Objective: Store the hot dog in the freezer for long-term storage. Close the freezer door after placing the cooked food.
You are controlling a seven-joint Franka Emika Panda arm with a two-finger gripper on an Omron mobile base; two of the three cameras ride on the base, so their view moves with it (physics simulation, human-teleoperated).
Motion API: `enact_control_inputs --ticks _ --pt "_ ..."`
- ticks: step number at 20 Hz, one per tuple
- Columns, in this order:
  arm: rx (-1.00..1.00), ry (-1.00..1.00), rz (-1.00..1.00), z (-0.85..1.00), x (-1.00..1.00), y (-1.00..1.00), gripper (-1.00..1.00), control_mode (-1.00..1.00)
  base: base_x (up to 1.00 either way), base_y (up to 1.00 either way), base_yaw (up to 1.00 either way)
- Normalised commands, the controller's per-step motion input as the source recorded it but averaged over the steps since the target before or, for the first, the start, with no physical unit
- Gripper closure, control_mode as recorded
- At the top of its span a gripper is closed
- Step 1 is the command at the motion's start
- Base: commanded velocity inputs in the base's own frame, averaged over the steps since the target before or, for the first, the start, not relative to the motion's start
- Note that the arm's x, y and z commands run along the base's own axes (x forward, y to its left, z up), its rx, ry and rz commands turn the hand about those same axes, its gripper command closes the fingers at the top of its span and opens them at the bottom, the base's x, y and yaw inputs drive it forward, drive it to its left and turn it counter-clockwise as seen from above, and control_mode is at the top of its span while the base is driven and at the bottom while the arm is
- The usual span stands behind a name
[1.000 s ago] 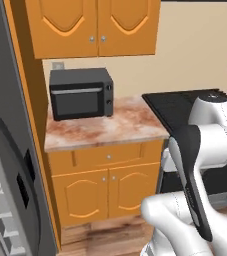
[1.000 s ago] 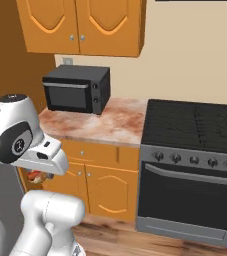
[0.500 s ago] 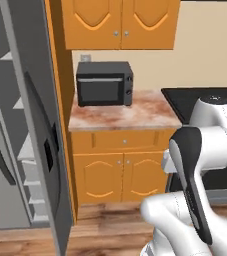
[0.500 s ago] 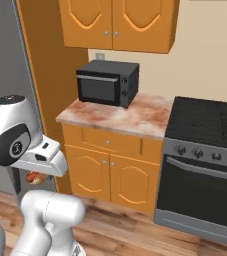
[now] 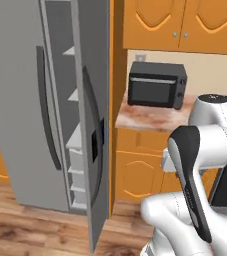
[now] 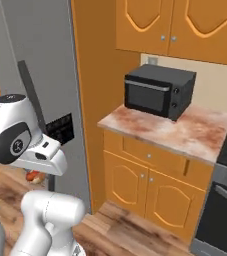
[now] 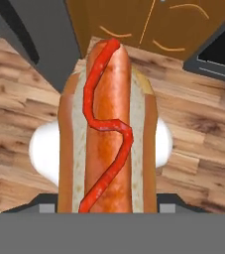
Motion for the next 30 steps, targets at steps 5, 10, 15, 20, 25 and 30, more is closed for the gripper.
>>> enact_control_inputs --ticks 5,10,15,20,25,30 --pt "0.00 0.00 0.00 0.00 0.00 0.00 1.00 1.00 -0.61 0.24 0.65" --pt "0.00 0.00 0.00 0.00 0.00 0.00 1.00 1.00 -0.66 0.73 0.64" --pt "0.00 0.00 0.00 0.00 0.00 0.00 1.00 1.00 -0.77 0.98 0.61" --pt "0.00 0.00 0.00 0.00 0.00 0.00 1.00 1.00 -0.64 1.00 0.51" --pt "0.00 0.00 0.00 0.00 0.00 0.00 1.00 1.00 0.13 0.91 0.08" --pt "0.00 0.00 0.00 0.00 0.00 0.00 1.00 1.00 0.25 0.96 0.00"
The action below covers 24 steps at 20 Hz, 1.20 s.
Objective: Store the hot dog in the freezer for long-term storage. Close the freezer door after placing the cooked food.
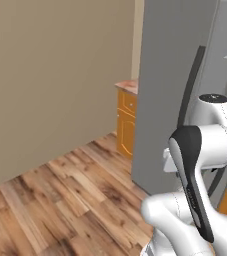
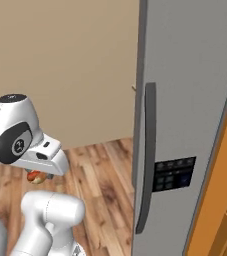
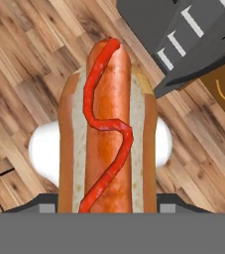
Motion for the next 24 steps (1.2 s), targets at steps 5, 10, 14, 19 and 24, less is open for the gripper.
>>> enact_control_inputs --ticks 5,10,14,19,24 --pt "0.00 0.00 0.00 0.00 0.00 0.00 1.00 1.00 0.70 1.00 0.00" --pt "0.00 0.00 0.00 0.00 0.00 0.00 1.00 1.00 0.98 0.95 0.00" --pt "0.00 0.00 0.00 0.00 0.00 0.00 1.00 1.00 0.96 0.99 0.01" --pt "0.00 0.00 0.00 0.00 0.00 0.00 1.00 1.00 0.91 1.00 0.01" --pt "0.00 0.00 0.00 0.00 0.00 0.00 1.00 1.00 0.98 0.95 0.07"
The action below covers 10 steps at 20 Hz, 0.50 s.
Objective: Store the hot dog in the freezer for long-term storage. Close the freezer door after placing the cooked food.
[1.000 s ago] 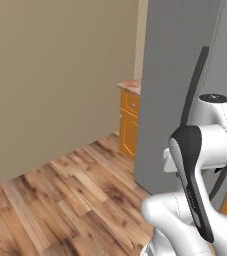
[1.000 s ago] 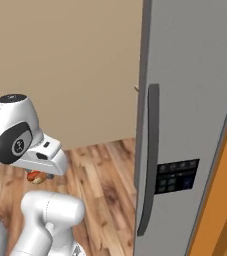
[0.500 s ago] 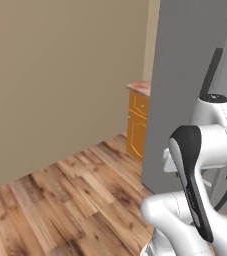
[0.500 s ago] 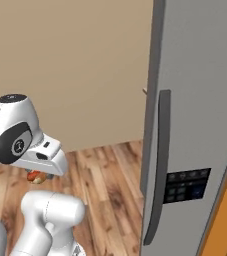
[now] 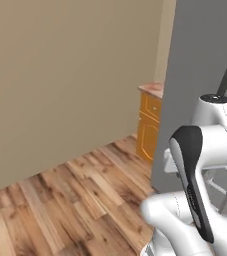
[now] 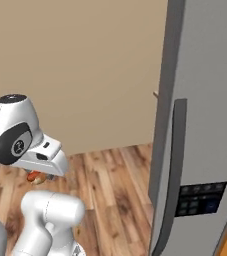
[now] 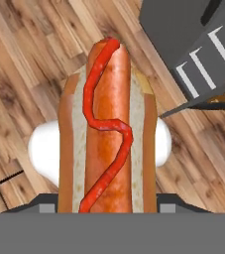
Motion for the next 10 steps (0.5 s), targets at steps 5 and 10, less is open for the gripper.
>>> enact_control_inputs --ticks 5,10 --pt "0.00 0.00 0.00 0.00 0.00 0.00 1.00 1.00 0.98 0.63 0.39" --pt "0.00 0.00 0.00 0.00 0.00 0.00 1.00 1.00 0.86 0.61 0.22"
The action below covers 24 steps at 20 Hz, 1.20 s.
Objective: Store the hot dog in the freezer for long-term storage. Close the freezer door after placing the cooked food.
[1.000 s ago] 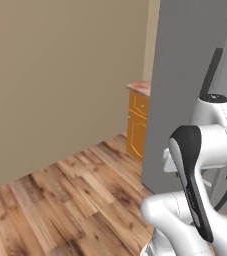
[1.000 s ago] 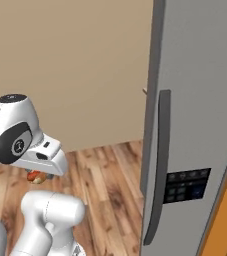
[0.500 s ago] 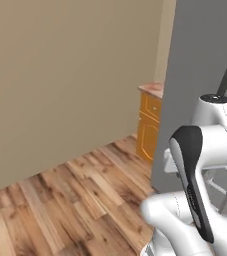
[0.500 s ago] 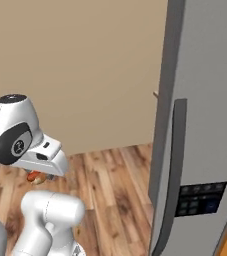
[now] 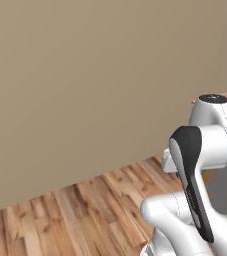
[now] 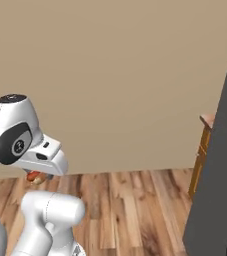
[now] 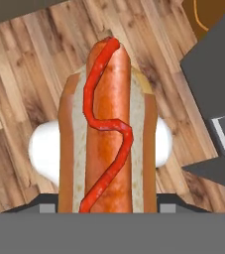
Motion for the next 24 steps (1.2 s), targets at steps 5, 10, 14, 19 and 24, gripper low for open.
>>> enact_control_inputs --ticks 5,10,14,19,24 --pt "0.00 0.00 0.00 0.00 0.00 0.00 1.00 1.00 0.35 0.43 -0.07" --pt "0.00 0.00 0.00 0.00 0.00 0.00 1.00 1.00 0.50 0.14 -0.48" --pt "0.00 0.00 0.00 0.00 0.00 0.00 1.00 1.00 0.64 0.41 -0.67" --pt "0.00 0.00 0.00 0.00 0.00 0.00 1.00 1.00 0.76 0.73 -0.67" --pt "0.00 0.00 0.00 0.00 0.00 0.00 1.00 1.00 0.32 0.38 -0.82"
